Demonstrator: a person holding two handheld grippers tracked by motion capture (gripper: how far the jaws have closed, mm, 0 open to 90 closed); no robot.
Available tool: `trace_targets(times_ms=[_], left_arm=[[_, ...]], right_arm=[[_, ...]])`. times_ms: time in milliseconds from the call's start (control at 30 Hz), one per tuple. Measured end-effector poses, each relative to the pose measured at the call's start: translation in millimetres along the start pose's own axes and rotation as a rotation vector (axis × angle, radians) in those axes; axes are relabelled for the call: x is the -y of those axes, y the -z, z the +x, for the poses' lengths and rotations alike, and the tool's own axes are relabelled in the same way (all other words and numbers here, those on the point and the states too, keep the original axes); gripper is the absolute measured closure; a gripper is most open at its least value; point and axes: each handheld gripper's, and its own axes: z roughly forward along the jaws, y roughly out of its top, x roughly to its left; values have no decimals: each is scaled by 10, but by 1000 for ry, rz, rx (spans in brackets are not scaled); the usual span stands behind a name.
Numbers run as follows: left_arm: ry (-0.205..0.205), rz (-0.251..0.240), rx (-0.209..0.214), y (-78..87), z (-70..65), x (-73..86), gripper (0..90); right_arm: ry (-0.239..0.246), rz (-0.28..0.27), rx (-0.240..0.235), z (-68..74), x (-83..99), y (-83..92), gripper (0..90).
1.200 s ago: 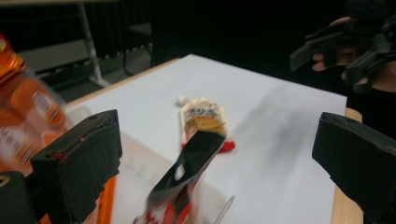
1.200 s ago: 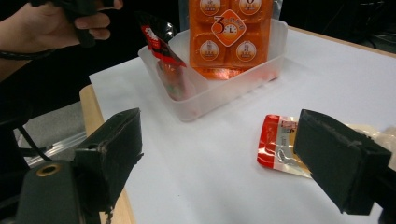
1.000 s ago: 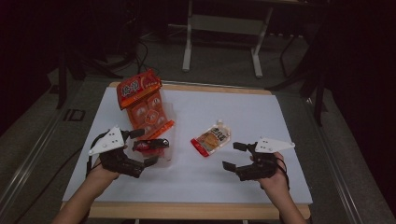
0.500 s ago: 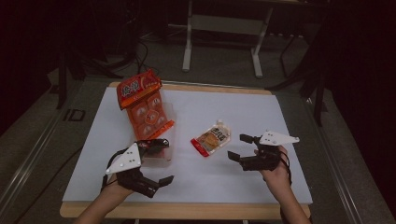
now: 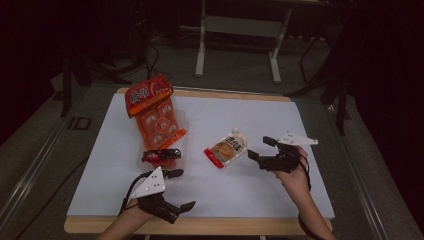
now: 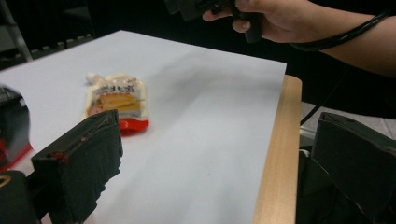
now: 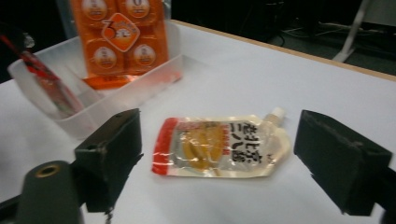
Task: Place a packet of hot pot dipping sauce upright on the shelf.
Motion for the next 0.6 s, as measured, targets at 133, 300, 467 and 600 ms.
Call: trace_targets(times_ms=[133, 300, 467, 600], left_arm=[[15, 7, -2, 2, -21, 62, 24], [10, 10, -5, 25, -61, 120, 24], [16, 0, -16, 60, -65, 149, 24], [22, -13, -23, 73, -58, 174, 24]], right_arm=[[-18, 22, 33, -88, 3, -55, 221], [-45, 53, 45, -213, 48, -178, 282], [-72, 80, 61, -310, 90, -308, 306], [-66, 101, 86, -366, 110, -431, 354]])
